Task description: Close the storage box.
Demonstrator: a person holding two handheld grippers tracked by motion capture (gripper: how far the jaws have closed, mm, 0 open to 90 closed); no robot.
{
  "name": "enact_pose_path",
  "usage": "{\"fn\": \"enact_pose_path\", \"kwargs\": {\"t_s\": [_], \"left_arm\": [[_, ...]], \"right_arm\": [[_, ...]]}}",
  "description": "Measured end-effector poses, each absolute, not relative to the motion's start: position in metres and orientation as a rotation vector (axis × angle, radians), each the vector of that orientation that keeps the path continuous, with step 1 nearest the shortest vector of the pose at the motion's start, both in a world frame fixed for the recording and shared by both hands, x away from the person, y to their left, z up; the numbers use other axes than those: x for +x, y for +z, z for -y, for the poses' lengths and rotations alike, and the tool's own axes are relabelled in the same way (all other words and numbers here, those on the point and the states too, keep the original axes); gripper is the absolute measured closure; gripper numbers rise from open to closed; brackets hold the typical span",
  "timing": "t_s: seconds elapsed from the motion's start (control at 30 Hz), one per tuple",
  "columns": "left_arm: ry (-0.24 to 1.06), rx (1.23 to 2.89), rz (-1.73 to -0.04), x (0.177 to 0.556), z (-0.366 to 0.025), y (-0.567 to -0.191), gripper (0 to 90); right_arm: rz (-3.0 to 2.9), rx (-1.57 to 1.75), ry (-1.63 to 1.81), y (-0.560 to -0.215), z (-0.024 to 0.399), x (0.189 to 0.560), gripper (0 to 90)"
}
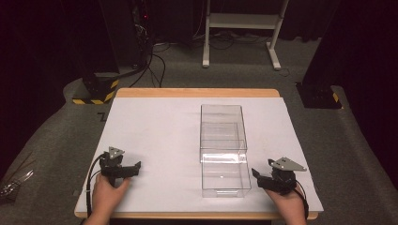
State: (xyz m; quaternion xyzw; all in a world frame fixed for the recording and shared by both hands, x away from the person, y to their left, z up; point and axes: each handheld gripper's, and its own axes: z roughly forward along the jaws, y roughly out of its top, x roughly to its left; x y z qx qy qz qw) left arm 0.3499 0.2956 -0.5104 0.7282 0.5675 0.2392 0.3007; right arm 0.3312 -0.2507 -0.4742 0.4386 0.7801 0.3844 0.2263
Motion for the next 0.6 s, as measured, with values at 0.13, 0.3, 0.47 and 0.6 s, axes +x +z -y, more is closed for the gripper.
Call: {"fn": "enact_pose_path", "kwargs": {"t_s": [0.13,0.3,0.47,0.6], "left_arm": [[0.634,1.933,-1.506,0.350,-0.296,-0.510,1.3],[0.633,1.933,-1.506,0.350,-0.296,-0.510,1.3],[0.633,1.933,-1.506,0.350,-0.296,-0.510,1.3],[0.634,1.933,-1.506,0.350,-0.296,-0.510,1.3]], "right_arm": [[-2.128,1.212,1.082,-0.467,0.249,0.328,23.8],[-2.106,1.201,1.124,-0.466,0.249,0.326,23.9],[-2.093,1.187,1.146,-0.462,0.249,0.325,24.0],[-2.093,1.179,1.155,-0.461,0.248,0.324,24.0]]}}
